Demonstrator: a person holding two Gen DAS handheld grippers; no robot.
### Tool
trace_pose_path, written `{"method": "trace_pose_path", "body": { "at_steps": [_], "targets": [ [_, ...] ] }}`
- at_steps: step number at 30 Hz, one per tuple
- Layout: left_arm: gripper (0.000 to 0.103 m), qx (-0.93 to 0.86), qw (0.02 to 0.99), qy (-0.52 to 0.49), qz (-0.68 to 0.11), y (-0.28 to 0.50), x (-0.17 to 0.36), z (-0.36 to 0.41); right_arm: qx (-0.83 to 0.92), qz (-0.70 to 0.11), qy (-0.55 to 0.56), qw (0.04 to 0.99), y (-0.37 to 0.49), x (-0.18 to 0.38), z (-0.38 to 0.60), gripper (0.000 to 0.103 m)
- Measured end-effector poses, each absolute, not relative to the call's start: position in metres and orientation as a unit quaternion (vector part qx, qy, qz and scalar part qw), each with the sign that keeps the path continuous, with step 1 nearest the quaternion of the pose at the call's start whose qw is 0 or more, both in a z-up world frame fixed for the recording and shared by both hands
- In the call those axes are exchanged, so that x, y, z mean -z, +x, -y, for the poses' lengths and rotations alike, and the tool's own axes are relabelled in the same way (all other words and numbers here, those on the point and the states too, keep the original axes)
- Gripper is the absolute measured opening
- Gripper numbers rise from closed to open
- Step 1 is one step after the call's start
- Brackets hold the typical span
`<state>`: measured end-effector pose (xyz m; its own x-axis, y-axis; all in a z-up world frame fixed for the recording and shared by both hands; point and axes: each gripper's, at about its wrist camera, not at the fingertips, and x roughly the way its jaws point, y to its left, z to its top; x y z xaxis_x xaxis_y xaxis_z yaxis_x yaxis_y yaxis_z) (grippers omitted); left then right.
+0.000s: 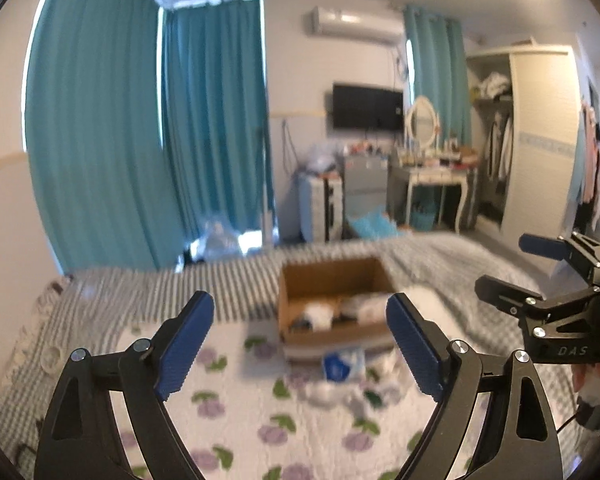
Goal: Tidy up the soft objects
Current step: 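Grasp the white cloth with the left tool while the right tool grasps the pipe-cleaner toy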
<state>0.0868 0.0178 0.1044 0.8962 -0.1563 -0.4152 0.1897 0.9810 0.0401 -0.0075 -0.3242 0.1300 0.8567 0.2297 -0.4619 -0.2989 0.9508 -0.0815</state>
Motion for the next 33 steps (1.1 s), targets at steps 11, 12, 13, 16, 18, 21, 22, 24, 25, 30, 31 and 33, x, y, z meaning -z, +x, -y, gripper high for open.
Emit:
{"method": "trace_pose_path", "body": {
  "at_steps": [11, 12, 13, 16, 18, 21, 22, 24, 25, 30, 31, 33],
  "targets": [
    [0.089, 0.078, 0.943, 0.029, -0.322, 0.143, 0.042, -0.014, -0.139, -0.335, -0.073, 0.929, 0.058, 0.033, 0.297, 0.096],
    [0.089, 0.080, 0.940, 0.026, -0.332, 0.150, 0.053, -0.013, -0.140, -0.346, -0.069, 0.925, 0.063, 0.045, 0.296, 0.096],
    [0.089, 0.081, 0.937, 0.025, -0.338, 0.153, 0.059, -0.014, -0.142, -0.358, -0.065, 0.921, 0.067, 0.058, 0.295, 0.095],
    [0.089, 0.081, 0.931, 0.025, -0.354, 0.166, 0.086, -0.016, -0.142, -0.394, -0.066, 0.906, 0.083, 0.094, 0.289, 0.092],
    [0.089, 0.080, 0.929, 0.030, -0.361, 0.176, 0.100, -0.015, -0.138, -0.417, -0.056, 0.897, 0.094, 0.113, 0.287, 0.092],
    [0.089, 0.090, 0.921, 0.023, -0.379, 0.188, 0.113, -0.015, -0.135, -0.445, -0.042, 0.884, 0.107, 0.131, 0.285, 0.092],
    [0.089, 0.094, 0.918, 0.021, -0.385, 0.190, 0.114, -0.016, -0.137, -0.450, -0.042, 0.881, 0.110, 0.135, 0.282, 0.092],
    [0.089, 0.096, 0.916, 0.029, -0.389, 0.191, 0.118, -0.013, -0.136, -0.452, -0.056, 0.880, 0.112, 0.140, 0.278, 0.092],
    [0.089, 0.096, 0.916, 0.034, -0.388, 0.190, 0.119, -0.011, -0.134, -0.450, -0.065, 0.881, 0.112, 0.141, 0.276, 0.088],
    [0.089, 0.106, 0.911, 0.047, -0.396, 0.179, 0.121, -0.003, -0.124, -0.434, -0.077, 0.889, 0.108, 0.135, 0.280, 0.055],
    [0.089, 0.109, 0.910, 0.046, -0.398, 0.179, 0.120, -0.002, -0.125, -0.430, -0.070, 0.891, 0.107, 0.131, 0.284, 0.053],
    [0.088, 0.119, 0.907, 0.046, -0.402, 0.174, 0.118, 0.004, -0.128, -0.419, -0.057, 0.897, 0.103, 0.118, 0.293, 0.051]
  ]
}}
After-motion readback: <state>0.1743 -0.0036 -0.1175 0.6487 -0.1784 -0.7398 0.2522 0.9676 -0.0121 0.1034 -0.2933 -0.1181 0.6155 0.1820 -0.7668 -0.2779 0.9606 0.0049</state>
